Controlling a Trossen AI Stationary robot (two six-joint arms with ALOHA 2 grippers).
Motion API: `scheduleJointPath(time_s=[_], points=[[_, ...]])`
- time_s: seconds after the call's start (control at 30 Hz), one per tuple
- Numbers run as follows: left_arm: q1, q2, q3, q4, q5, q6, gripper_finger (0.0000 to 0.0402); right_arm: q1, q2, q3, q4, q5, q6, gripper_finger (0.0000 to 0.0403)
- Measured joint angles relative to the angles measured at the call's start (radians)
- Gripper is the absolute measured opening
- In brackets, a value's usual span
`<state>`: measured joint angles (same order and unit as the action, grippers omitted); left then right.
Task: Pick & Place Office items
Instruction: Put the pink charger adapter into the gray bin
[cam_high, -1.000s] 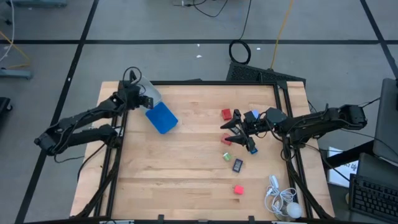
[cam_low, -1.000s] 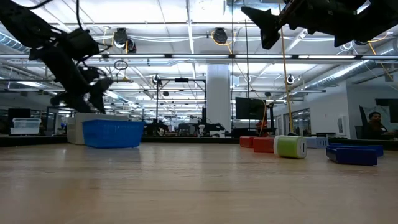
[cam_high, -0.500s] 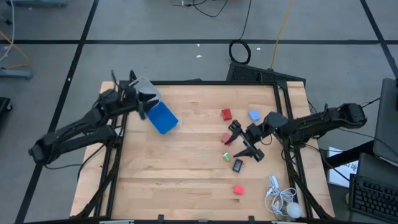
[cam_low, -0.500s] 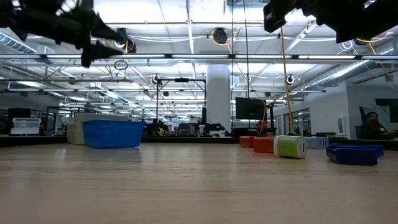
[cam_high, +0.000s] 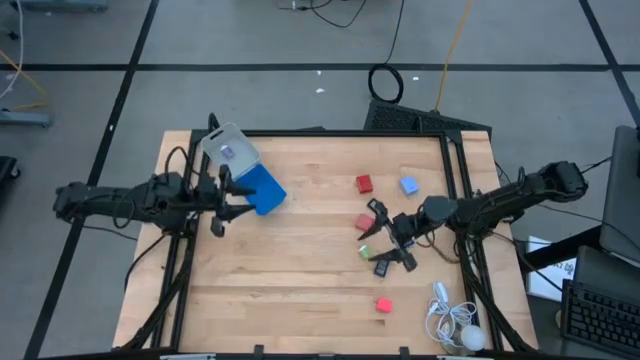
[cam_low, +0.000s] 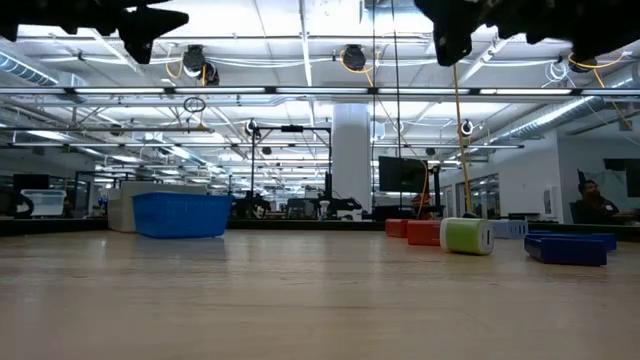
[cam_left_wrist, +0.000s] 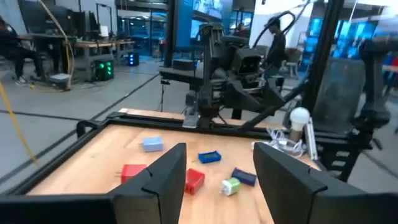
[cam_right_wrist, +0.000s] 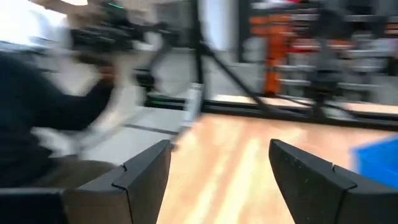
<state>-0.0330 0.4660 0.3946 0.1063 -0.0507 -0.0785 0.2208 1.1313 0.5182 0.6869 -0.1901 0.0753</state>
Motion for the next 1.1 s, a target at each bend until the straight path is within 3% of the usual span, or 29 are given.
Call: scheduleJointPath(time_s=[0.13, 0.3, 0.4, 0.63, 0.77, 1.1], points=[[-0.034, 0.005, 0.0, -0.027, -0.107, -0.019, 0.0174, 0.146, 0.0, 0.078, -0.148, 0.223, -0.011, 0.0263], [-0.034, 0.029, 0.0, -0.034, -0.197, -0.048, 0.0163, 0.371, 0.042, 0.279, -0.551, 0.586, 0.087, 0.0263], [-0.034, 0.052, 0.0, -0.035, -0.214, -0.059, 0.0157, 0.466, 0.121, 0.404, -0.769, 0.686, 0.227, 0.0263], [-0.033, 0.1, 0.0, -0.018, -0.221, -0.065, 0.0154, 0.555, 0.315, 0.549, -1.095, 0.628, 0.538, 0.0263], [-0.033, 0.12, 0.0, 0.02, -0.221, -0.066, 0.0161, 0.569, 0.404, 0.55, -1.143, 0.541, 0.69, 0.0263], [-0.033, 0.17, 0.0, 0.043, -0.221, -0.088, 0.018, 0.571, 0.577, 0.55, -1.128, 0.382, 0.812, 0.0263]])
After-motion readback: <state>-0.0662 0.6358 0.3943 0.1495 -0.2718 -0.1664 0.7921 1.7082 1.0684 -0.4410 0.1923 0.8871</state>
